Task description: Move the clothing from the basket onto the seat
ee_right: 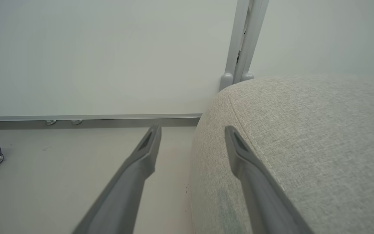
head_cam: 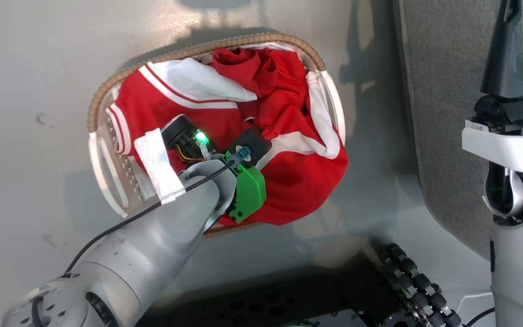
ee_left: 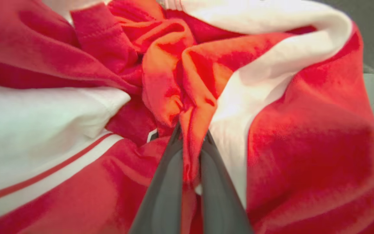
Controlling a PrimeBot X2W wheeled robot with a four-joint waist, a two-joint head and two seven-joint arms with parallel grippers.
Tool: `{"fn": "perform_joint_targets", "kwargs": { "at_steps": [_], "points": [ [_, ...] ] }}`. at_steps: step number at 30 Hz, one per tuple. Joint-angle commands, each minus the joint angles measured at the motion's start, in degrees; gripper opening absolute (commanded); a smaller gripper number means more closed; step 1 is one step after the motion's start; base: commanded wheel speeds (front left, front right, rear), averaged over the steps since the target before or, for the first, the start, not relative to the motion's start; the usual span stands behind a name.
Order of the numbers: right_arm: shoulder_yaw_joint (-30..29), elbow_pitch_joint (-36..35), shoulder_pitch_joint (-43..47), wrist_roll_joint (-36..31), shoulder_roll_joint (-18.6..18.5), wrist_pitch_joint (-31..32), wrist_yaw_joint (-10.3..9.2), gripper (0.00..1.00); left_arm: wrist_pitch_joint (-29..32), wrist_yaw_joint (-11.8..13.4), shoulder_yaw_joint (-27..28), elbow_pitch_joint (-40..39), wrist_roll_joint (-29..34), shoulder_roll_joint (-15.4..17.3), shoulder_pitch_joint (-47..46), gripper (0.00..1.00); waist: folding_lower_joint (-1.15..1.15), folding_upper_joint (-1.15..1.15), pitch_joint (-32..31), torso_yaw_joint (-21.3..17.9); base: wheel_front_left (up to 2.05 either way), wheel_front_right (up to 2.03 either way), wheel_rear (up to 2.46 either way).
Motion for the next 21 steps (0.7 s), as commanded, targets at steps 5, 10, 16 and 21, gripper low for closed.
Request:
{"fn": "perform_joint_targets", "kwargs": {
  "at_steps": [5,10,16,21],
  "points": [
    [-0.8,1.6,0.6,-1.3,-0.2,-0.3,-0.04,1.0,-1.9,0.5,1.7,-1.7,-1.0,0.3,-0.6,0.0,0.0,0.23,-4.4,2.5,0.0,0.0,0.0],
    [-1.4,3.7,1.9,-2.5,-0.2,-0.3,-0.05,1.0,-2.0,1.7,7.6,-8.6,0.2,2.1,1.4,0.0,0.0,0.23,-9.1,4.4,0.0,0.0,0.0],
    [-2.1,6.8,4.3,-3.7,-0.2,-0.3,-0.05,1.0,-2.0,2.1,13.3,-17.7,4.0,6.0,6.3,0.0,0.0,0.23,-16.2,6.2,0.0,0.0,0.0],
    [-2.5,9.6,7.4,-4.5,-0.2,-0.3,-0.05,1.0,-2.0,2.3,17.4,-23.4,6.9,8.3,10.4,0.0,0.0,0.23,-23.3,7.4,0.0,0.0,0.0]
  ]
}}
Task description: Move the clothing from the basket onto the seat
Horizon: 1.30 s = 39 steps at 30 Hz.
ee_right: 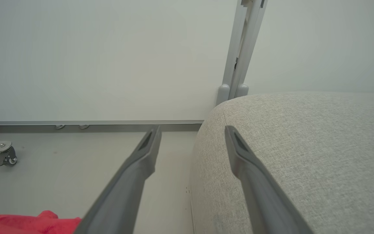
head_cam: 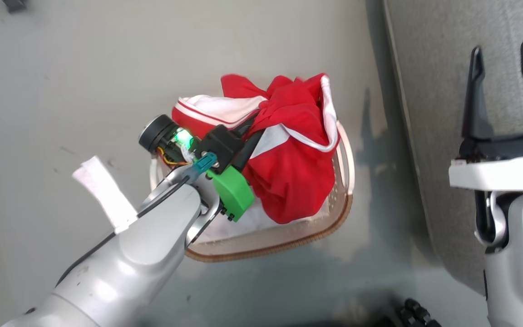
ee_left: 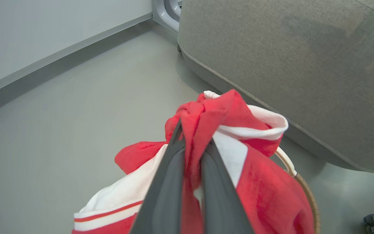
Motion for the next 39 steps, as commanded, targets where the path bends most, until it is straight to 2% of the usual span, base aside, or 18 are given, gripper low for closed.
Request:
{"fn": "perform_joint_targets", "kwargs": {
  "at_steps": [1,6,11,17,24,28,39],
  "points": [
    [-0.2,0.6,1.6,-0.5,-0.2,-0.3,-0.06,1.0,-0.1,0.4,0.9,-1.2,1.1,0.6,1.4,0.0,0.0,0.23,-8.3,2.5,0.0,0.0,0.0],
    [-0.4,2.8,5.2,-0.3,-0.2,-0.3,-0.06,1.0,-0.1,-0.1,4.0,-5.4,3.2,2.2,4.0,0.0,0.0,0.23,-15.2,3.0,0.0,0.0,0.0],
    [-0.4,4.7,8.8,0.0,-0.2,-0.3,-0.06,1.0,-0.1,-1.0,3.9,-6.9,5.2,4.0,4.0,0.0,0.0,0.23,-21.6,3.5,0.0,0.0,0.0],
    [0.2,6.3,12.0,0.5,-0.2,-0.3,-0.06,1.0,0.3,-1.6,2.5,-6.7,6.3,6.9,-0.5,0.0,0.0,0.23,-27.7,3.3,0.0,0.0,0.0],
    [1.5,6.8,14.1,0.8,-0.2,-0.3,-0.06,1.0,2.9,-1.9,3.4,-8.3,4.4,9.6,-7.4,0.0,0.0,0.23,-31.9,2.5,0.0,0.0,0.0],
    [2.3,6.8,14.8,0.9,-0.2,-0.3,-0.06,1.0,4.6,-1.8,4.5,-9.5,3.4,9.8,-9.9,0.0,0.0,0.23,-33.3,2.2,0.0,0.0,0.0],
    [7.4,7.3,16.0,0.5,-0.2,-0.3,-0.06,1.0,8.2,-0.8,4.4,-8.4,2.6,7.1,-14.1,0.0,0.0,0.23,-36.7,2.2,0.0,0.0,0.0]
  ]
}}
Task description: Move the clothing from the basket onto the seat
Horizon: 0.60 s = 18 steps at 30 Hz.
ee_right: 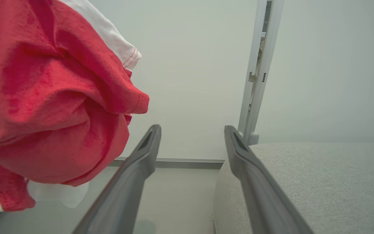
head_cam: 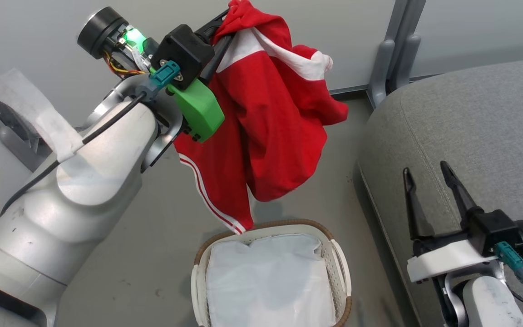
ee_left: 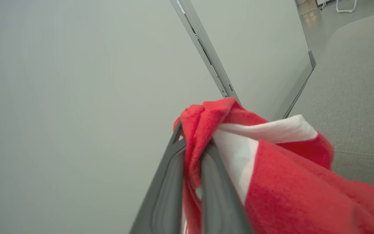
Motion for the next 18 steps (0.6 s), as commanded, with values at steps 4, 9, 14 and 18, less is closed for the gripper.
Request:
{"fn": "perform_joint_targets", "kwargs": {
  "at_steps": [4,9,14,18],
  "points": [
    [4.6,0.2,0.4,-0.2,-0.2,-0.3,-0.06,1.0,0.3,0.7,-0.2,1.0,-0.4,-1.7,-1.9,0.0,0.01,0.23,-1.7,0.2,0.0,0.0,0.0],
    [10.5,0.0,-0.9,0.7,-0.2,-0.3,-0.06,1.0,0.8,1.0,-0.6,1.8,-0.9,-3.5,-2.7,0.0,0.01,0.23,-2.5,0.5,0.0,0.0,0.0],
    [17.0,-1.2,-2.9,1.8,-0.2,-0.3,-0.06,1.0,1.1,0.7,-1.4,2.5,-1.1,-4.6,-3.5,0.0,0.01,0.23,-2.6,0.9,0.0,0.0,0.0],
    [21.3,-1.6,-5.9,3.0,-0.2,-0.3,-0.06,1.0,1.3,1.0,-1.8,2.9,-1.2,-5.4,-3.9,0.0,0.01,0.23,-2.4,1.2,0.0,0.0,0.0]
  ]
}}
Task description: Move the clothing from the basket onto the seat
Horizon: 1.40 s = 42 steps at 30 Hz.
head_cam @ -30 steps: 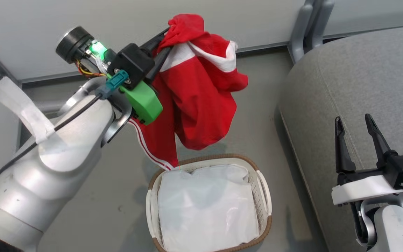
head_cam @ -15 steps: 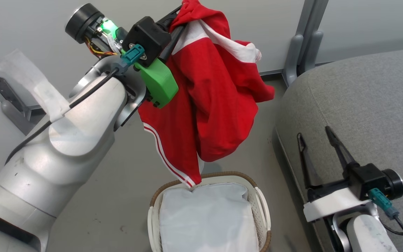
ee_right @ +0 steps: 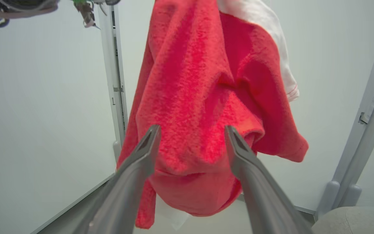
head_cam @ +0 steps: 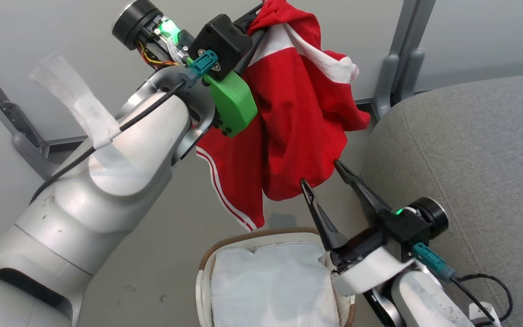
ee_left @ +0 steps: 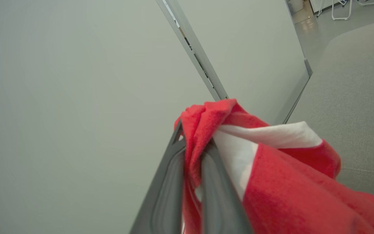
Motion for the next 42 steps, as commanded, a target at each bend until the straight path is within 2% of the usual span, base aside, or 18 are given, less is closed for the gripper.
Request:
{"fn": "perform_joint_targets", "kwargs": {
  "at_steps": [1,10,19,34,42],
  "points": [
    [0.9,0.0,-1.8,0.6,-0.2,-0.3,-0.06,1.0,0.0,0.5,0.0,0.2,-0.4,-0.4,-1.3,0.0,0.01,0.23,0.2,0.2,0.0,0.0,0.0],
    [3.5,6.3,-12.5,2.7,-0.2,-0.3,-0.05,1.0,0.2,1.1,-1.1,2.0,-1.2,-4.6,-1.8,0.0,0.01,0.23,0.2,2.6,0.0,0.0,0.0],
    [3.5,12.2,-17.4,4.3,-0.2,-0.3,-0.06,1.0,0.8,0.7,-3.3,4.2,-2.2,-8.4,-2.0,0.0,0.01,0.23,-0.5,5.5,0.0,0.0,0.0],
    [-0.9,21.4,-23.4,2.9,-0.2,-0.3,-0.06,1.0,2.7,1.9,-5.9,2.3,-6.0,-10.2,-0.6,0.0,0.01,0.23,-1.0,8.1,0.0,0.0,0.0],
    [-0.4,24.8,-26.4,-1.3,-0.2,-0.3,-0.06,1.0,3.2,2.7,-6.9,-0.3,-8.3,-10.3,-0.2,0.0,0.01,0.23,-0.9,9.3,0.0,0.0,0.0]
  ]
}}
